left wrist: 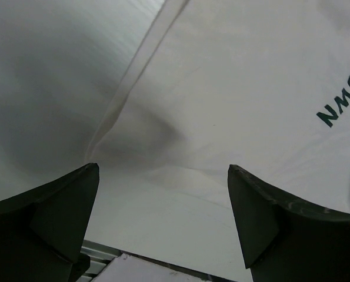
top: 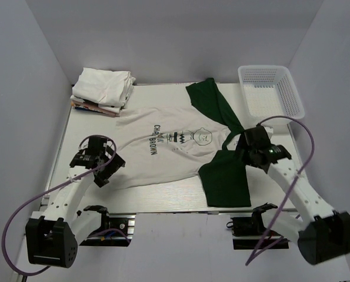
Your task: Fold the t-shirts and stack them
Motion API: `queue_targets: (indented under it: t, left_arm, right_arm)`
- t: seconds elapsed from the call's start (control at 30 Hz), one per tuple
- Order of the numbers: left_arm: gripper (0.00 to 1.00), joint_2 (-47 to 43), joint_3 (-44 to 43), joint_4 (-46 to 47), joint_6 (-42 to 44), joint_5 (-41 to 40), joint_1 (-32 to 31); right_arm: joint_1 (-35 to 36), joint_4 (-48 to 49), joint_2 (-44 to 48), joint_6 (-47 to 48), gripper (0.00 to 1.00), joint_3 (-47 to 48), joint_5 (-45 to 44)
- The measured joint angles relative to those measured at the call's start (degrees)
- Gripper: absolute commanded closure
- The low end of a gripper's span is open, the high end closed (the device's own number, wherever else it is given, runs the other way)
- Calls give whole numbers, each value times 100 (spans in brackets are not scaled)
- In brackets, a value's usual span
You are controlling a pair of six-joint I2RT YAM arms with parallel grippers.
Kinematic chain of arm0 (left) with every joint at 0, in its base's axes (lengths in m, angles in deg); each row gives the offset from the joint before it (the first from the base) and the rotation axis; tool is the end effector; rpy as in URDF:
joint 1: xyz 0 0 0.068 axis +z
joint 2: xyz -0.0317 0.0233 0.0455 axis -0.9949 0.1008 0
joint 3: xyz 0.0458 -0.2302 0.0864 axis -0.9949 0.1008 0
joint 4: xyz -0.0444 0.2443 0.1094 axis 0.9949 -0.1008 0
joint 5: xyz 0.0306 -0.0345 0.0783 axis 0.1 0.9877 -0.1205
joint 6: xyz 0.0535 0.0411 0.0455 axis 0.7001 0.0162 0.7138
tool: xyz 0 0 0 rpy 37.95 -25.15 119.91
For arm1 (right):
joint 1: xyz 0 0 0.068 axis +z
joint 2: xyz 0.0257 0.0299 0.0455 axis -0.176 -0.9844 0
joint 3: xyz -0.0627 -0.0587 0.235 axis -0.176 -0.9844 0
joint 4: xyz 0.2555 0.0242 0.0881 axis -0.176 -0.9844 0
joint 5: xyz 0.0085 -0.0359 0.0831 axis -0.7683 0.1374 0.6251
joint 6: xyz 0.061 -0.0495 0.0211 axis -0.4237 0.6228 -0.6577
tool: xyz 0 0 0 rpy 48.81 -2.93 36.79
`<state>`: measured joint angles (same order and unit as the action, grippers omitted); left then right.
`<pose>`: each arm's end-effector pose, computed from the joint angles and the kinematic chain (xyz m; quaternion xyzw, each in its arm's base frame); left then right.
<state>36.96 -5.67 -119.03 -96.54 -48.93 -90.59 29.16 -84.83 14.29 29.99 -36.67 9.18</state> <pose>0.2085 -0.0173 0.1540 -0.3660 0.9085 -0.0549 0.1940 0.2476 0.0558 0.2009 0.1486 0.9262 -0.0574 0.3417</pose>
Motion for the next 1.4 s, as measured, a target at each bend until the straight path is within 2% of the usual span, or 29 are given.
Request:
queue_targets:
  t: [0.1,0.3,0.4,0.43,0.5,0.53,0.57,0.63,0.67,0.77,0.83,0.9,0.93,1.17,1.3,1.4]
  left_arm:
    - [0,-282,157,-232,-363,-153,7]
    - [12,-540,901,-151,-973,-350,26]
    - [28,-210,1054,15,-1115,-348,26]
    - [41,-72,1071,85,-1143,-348,26]
    - [53,166,1054,199,-1174,-348,26]
    - [69,243,1045,293,-1180,-332,26]
    - [77,317,1029,354,-1215,-321,26]
    - [87,494,997,509,-1204,-264,20]
    - [100,564,975,592,-1198,-227,20]
    - [100,752,883,730,-1161,-179,26]
    - [100,898,769,682,-1143,-188,26]
    - [100,1027,669,610,-1141,-205,26]
    - [100,1060,638,577,-1141,-205,26]
    - [100,542,754,52,-1215,-238,31]
    - [100,-85,682,-391,-1270,-374,31]
    - [100,-328,332,-800,-1296,-509,28]
  right_arm:
    - [-4,-304,732,-72,10,-393,592]
    - [2,-455,839,-400,10,-1344,1475]
    - [0,-542,916,-557,10,-1543,1646]
    - [0,-533,894,-603,10,-1543,1694]
    - [2,-437,804,-717,10,-1565,1825]
    - [2,-304,765,-758,10,-1631,1943]
    - [4,-190,708,-809,10,-1725,2085]
    - [39,-42,588,-894,10,-1921,2304]
    - [68,-39,535,-933,10,-1954,2378]
    - [173,17,518,-1040,15,-1961,2470]
    - [293,42,420,-1086,26,-1952,2470]
    - [455,72,308,-1084,80,-1928,2468]
    - [551,140,240,-1099,100,-1943,2494]
    - [1102,52,50,-1248,100,-1921,2730]
    - [1257,-448,356,-1235,100,-1757,2516]
    - [1294,-837,623,-1217,100,-1279,2326]
